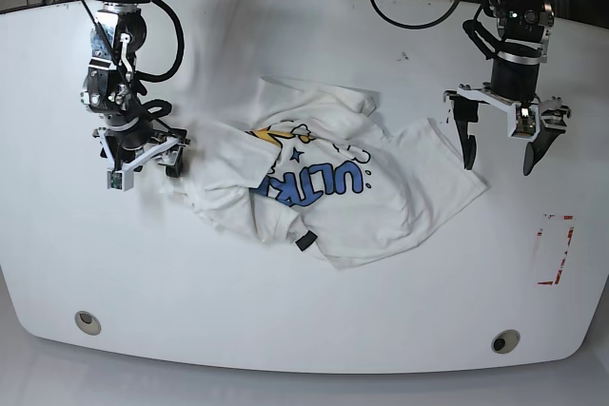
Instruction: Fold the T-shirt properly
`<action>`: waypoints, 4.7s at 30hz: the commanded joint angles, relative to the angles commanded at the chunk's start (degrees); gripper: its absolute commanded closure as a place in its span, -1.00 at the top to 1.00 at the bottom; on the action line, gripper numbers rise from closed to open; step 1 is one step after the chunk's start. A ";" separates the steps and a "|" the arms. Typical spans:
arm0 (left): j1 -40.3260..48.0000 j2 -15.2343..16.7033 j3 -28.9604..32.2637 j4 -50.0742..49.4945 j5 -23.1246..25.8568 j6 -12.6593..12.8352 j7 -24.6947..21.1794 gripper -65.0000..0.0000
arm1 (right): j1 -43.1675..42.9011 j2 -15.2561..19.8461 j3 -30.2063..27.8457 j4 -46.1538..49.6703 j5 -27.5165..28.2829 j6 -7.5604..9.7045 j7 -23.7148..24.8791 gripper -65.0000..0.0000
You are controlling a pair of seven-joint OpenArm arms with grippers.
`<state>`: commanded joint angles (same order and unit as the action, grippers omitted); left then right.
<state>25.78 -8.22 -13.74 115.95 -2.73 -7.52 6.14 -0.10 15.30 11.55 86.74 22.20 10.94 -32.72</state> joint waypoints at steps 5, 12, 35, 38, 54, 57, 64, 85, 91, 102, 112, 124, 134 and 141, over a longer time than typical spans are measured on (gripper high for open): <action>0.35 0.09 0.01 -0.20 -0.05 -0.10 0.01 0.59 | 0.42 0.51 -1.11 -0.21 0.05 0.07 0.18 0.51; 1.66 0.59 -0.48 0.04 -0.15 -0.42 0.18 0.59 | 2.60 2.16 -4.61 -0.88 0.05 -0.42 1.06 0.76; 1.14 0.39 -0.14 -0.95 0.48 -0.20 1.03 0.60 | 7.25 -2.76 -12.59 -5.52 -0.79 0.72 4.10 0.77; 1.19 0.38 -0.20 -0.92 0.62 -0.21 1.07 0.59 | 7.77 -3.16 -13.32 -6.84 -1.06 0.80 4.32 0.75; 1.36 0.36 -0.37 -0.62 0.66 -0.04 1.15 0.60 | 9.59 -5.21 -19.06 -11.72 -4.69 0.93 5.21 0.11; 1.92 0.27 -0.22 -0.70 0.70 -0.28 0.83 0.61 | 10.00 -6.03 -21.71 -10.77 -5.79 1.03 5.16 0.05; 1.72 0.43 -0.19 -1.40 0.66 -0.28 0.94 0.61 | 10.01 -6.62 -21.85 -10.40 -6.99 0.88 5.31 -0.21; -4.37 5.66 2.41 -17.08 1.30 -1.01 0.34 0.60 | 10.27 -5.46 -19.32 -9.82 -7.39 1.41 6.45 -1.00; -3.54 5.17 2.74 -18.87 1.73 -0.92 -0.37 0.61 | 10.66 -4.24 -17.39 -7.11 -7.81 1.05 6.25 -1.00; -3.60 4.98 2.35 -18.23 1.65 -1.17 -1.77 0.62 | 11.11 -2.10 -12.17 1.08 -7.82 1.09 5.46 -1.00; -2.97 4.98 2.38 -12.08 3.38 -1.03 6.54 0.60 | 5.07 -2.10 -13.94 10.25 -7.70 1.30 -3.01 -0.99; -2.22 5.39 2.57 -12.85 3.33 -1.38 5.29 0.59 | 4.97 -2.68 -17.22 14.29 -7.91 2.38 -6.84 -1.00; -4.66 5.07 2.35 -19.75 2.89 -1.29 2.37 0.61 | 6.67 -2.71 -18.36 11.18 -8.91 1.95 -7.10 -0.42; -5.63 4.55 2.29 -21.99 2.41 -1.42 2.09 0.62 | 8.34 -2.21 -17.81 9.50 -10.30 1.96 -7.39 0.13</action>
<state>20.15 -3.67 -11.45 93.96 -0.32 -8.94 8.23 8.24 13.09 -6.27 96.23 11.91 12.90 -40.10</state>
